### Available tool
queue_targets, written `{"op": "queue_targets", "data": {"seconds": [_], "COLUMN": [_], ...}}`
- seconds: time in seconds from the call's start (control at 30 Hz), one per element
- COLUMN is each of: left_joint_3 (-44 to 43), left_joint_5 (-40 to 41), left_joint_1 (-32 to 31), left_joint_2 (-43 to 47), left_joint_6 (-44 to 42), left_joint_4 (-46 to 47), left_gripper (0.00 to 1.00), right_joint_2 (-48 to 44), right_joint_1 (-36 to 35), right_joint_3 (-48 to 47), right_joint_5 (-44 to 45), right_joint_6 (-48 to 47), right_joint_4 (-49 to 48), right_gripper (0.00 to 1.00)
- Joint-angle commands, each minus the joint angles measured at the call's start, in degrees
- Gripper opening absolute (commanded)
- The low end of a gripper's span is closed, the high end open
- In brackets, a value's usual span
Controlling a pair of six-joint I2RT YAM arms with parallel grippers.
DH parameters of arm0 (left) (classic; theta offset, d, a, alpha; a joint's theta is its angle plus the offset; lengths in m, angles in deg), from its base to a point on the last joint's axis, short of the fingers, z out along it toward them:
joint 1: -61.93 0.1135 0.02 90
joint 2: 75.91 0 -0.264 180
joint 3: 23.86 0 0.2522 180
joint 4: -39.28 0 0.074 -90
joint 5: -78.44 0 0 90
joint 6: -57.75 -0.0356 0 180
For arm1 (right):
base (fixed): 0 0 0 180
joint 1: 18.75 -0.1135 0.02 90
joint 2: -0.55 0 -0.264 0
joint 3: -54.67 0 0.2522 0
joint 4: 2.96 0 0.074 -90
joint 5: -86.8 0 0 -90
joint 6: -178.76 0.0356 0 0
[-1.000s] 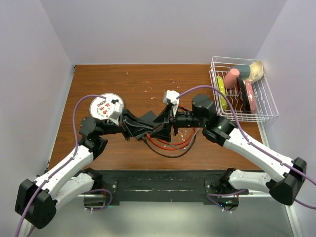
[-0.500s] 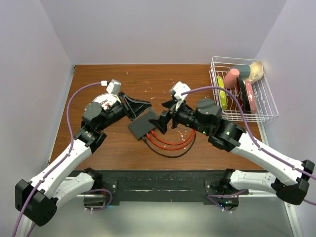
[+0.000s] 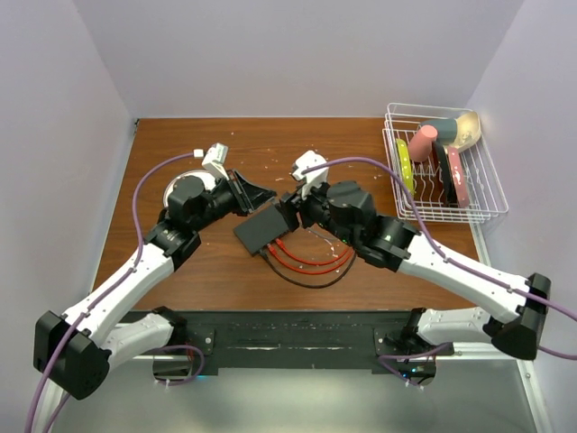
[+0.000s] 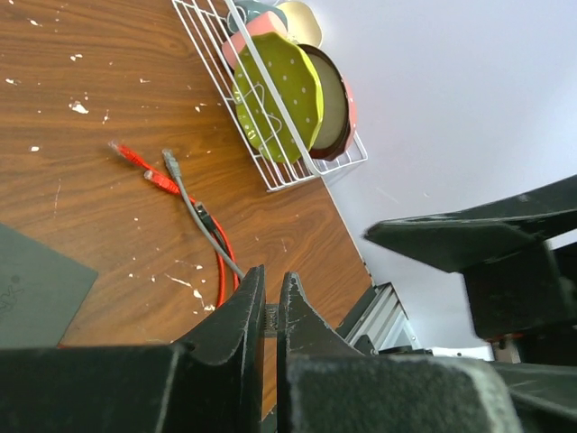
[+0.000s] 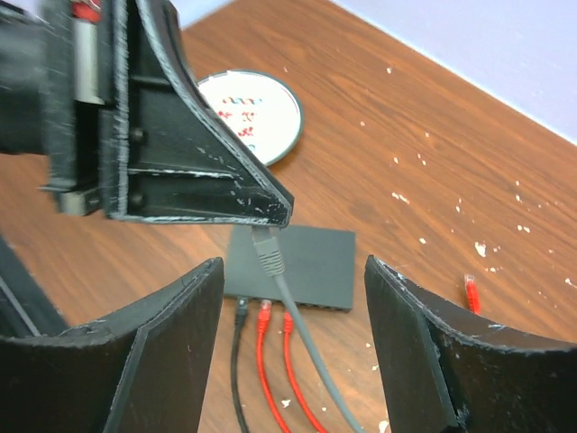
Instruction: Insert the plug into the switch port
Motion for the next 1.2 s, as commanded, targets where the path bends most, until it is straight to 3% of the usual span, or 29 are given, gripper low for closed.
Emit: {"op": "queue_targets", "data": {"seconds": [0.0,0.07,0.33,1.17], "left_joint_3": [-3.0,-3.17,-3.17,-3.44], "left_joint_5": [0.48,0.22,-0.75,-0.92], "left_joint_1": [-0.23,-0.14,-0.14,-0.14], "left_joint_2": [-0.26,-0.7,-1.23,-1.05], "left_joint_6": [1.74,1.74,1.47,0.95], "left_joint_4": [0.01,0.01,0.45,0.18], "left_gripper": [0.0,0.0,0.0,0.0], "right_joint_2": [3.0,3.88,5.3,7.4], "right_joint_1": [-0.36,-0.36,-0.45,-0.36], "right_joint_3": [-1.57,-1.66,-0.87,0.27], "right_joint_5": [1.79,1.61,1.34,0.99], "right_joint_6": [-1.85,-3.69,-3.6,-2.72], "right_joint_4": [-2.71,-2.97,-4.2,-4.2], "right_gripper": [0.63,0.54,0.54,0.3]}}
